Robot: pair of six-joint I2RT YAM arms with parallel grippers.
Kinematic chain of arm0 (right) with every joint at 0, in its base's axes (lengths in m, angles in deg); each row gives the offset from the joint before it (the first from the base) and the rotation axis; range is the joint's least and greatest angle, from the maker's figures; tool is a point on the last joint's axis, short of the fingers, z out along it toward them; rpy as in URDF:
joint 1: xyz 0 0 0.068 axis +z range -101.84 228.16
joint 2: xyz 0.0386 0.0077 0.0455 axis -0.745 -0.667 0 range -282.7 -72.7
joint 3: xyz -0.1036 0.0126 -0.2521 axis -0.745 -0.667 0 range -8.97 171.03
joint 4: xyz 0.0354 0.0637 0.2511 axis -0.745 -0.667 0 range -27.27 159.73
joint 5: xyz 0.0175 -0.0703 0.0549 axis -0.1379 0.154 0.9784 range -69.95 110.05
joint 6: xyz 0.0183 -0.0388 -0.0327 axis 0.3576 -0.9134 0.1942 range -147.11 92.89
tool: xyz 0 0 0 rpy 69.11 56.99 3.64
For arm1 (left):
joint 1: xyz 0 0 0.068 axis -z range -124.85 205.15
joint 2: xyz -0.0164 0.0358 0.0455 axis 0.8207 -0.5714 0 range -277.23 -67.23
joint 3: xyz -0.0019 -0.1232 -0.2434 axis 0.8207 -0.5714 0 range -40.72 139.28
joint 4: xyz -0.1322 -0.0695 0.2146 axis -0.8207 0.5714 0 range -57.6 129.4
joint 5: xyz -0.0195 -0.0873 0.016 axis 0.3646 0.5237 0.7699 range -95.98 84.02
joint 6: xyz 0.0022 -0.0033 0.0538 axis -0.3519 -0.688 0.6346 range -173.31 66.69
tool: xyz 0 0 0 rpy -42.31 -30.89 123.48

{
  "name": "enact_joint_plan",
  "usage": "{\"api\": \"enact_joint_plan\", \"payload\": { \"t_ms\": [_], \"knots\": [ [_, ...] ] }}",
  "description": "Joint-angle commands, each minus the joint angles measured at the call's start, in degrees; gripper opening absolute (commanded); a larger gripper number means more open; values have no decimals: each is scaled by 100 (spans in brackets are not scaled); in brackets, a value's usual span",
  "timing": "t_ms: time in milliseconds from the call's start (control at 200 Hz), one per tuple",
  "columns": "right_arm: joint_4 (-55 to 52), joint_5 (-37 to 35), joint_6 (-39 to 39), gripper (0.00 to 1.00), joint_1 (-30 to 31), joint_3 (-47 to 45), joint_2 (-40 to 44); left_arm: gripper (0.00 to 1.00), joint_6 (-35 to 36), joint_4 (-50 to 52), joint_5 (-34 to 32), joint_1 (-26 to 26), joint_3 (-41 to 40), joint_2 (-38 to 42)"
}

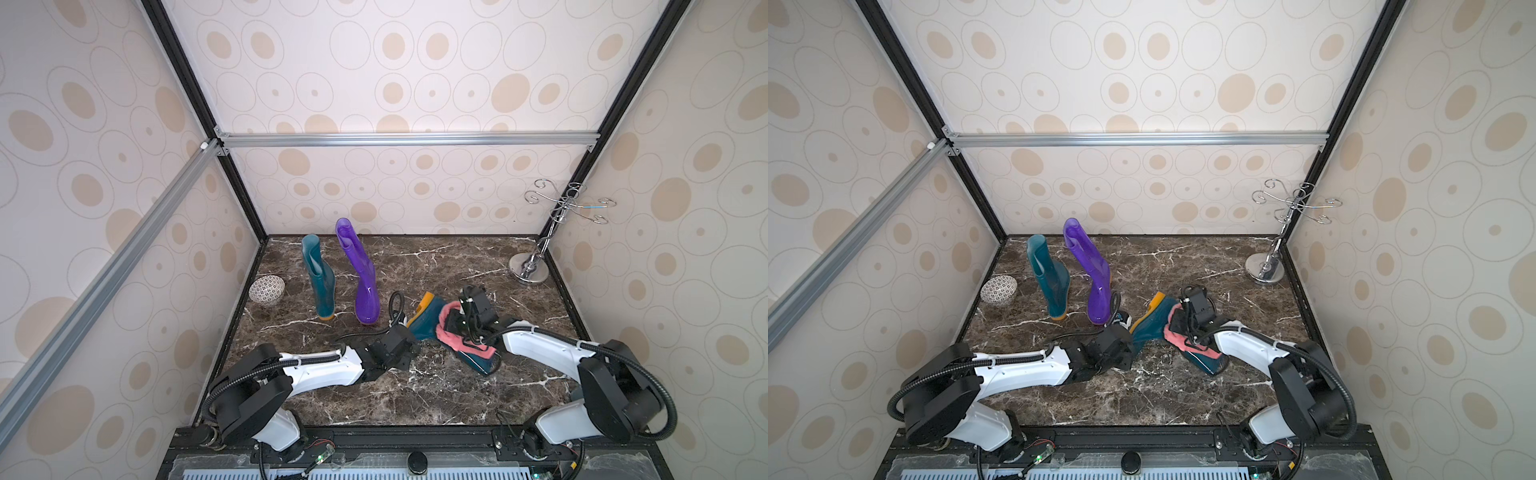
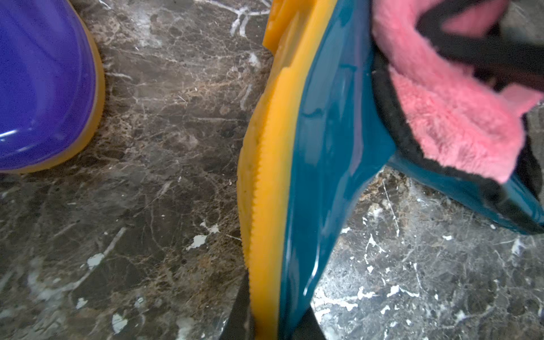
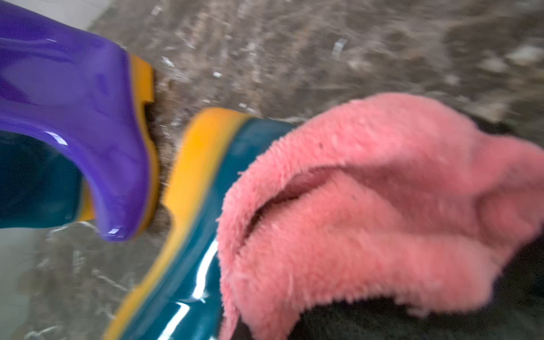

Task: Wipe the rubber boots with a cloth
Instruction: Wipe the dirt off the rubber boot.

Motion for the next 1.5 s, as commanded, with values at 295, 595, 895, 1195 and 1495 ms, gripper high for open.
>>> {"api": "enact_joint_plan", "payload": {
  "t_ms": [295, 595, 895, 1195, 1495],
  "knots": [
    [459, -509, 468, 0, 0, 186, -412, 0, -82, -181, 298, 76, 9, 76],
    [-1611, -1313, 321, 0, -1102, -340, 30, 0, -137, -196, 264, 77, -95, 188],
    [-1816, -1798, -299, 0, -1313, -907, 1474, 0, -59, -127, 185, 73, -58, 240],
    [-684, -221, -268, 0, -747, -505, 452, 0, -146, -402, 432, 73, -65, 12],
    [251, 504, -83, 0, 302, 885, -669, 0, -111, -365, 442, 73, -9, -47]
  ]
}}
